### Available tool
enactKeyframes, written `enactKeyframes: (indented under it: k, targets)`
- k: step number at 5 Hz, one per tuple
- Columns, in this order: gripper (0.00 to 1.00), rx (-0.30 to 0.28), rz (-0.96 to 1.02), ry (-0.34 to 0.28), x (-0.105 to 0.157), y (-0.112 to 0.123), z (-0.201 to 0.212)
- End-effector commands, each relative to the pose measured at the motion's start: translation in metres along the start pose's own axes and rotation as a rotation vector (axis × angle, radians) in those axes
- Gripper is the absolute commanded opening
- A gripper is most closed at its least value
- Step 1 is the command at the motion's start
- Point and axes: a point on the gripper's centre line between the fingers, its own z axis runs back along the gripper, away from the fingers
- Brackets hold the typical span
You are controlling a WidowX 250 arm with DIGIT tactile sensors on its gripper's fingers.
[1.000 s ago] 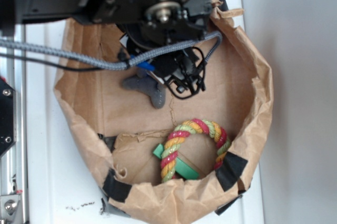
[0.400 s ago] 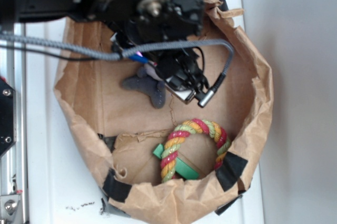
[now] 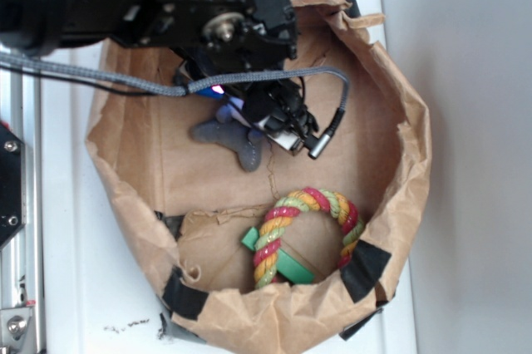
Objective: Grab the gray animal.
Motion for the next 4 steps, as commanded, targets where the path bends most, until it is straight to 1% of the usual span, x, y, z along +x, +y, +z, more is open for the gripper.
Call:
enactKeyframes:
  k: [1,2,3,4]
  targets:
    - [1.0,0.06,-0.022,-0.085,-0.011,0.015,-0.039]
    - [0.0,0.054,0.019,-0.067,-0.013,0.012,-0.033]
    - [0.0,0.01,0.036,-0.026,-0.015,0.007,-0.005]
    - [0.0,-0.026,0.047,0.0,-0.019,0.001,0.025]
